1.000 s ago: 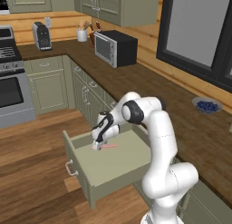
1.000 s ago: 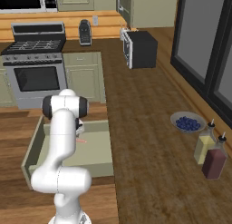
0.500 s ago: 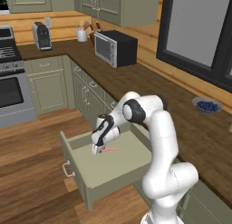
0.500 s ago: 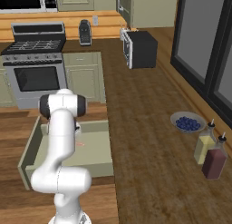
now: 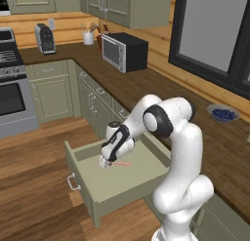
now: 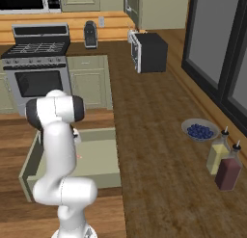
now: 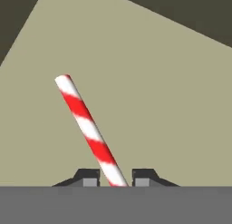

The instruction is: Take a straw from the drawer in front and place it inside the glass cup on the dining counter.

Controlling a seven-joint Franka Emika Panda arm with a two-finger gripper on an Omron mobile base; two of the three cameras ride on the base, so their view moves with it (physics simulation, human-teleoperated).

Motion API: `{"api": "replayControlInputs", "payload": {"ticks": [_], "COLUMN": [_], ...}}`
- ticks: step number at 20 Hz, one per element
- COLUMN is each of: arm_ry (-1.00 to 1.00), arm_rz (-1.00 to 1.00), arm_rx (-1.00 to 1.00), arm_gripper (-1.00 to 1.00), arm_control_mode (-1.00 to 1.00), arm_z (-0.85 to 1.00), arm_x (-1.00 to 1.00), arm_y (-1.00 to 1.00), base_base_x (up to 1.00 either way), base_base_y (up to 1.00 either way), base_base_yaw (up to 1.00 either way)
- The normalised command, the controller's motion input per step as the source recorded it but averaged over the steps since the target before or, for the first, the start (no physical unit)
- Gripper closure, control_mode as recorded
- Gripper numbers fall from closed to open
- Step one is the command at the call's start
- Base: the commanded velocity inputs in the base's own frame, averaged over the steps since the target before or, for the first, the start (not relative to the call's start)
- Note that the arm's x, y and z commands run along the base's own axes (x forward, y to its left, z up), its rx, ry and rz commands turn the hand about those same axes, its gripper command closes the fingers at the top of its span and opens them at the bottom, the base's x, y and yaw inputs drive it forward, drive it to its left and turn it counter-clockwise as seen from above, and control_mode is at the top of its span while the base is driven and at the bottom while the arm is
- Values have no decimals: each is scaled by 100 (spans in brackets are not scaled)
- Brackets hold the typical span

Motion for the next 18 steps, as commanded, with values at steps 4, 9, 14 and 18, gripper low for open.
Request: {"api": "replayControlInputs", "payload": {"ticks": [4,9,14,18], "arm_ry": [-7,-2,0,0], "arm_rz": [-23,-31,-31,-31], "arm_rx": [0,0,0,1], "arm_gripper": [100,100,100,100], "arm_control_mode": [-100,-100,-100,-100], "arm_z": [100,100,100,100], "arm_x": [-10,-6,0,0], "arm_y": [0,-7,-16,-27], "base_base_x": [0,0,0,0], "base_base_y": [0,0,0,0], "base_base_yaw": [0,0,0,0]}}
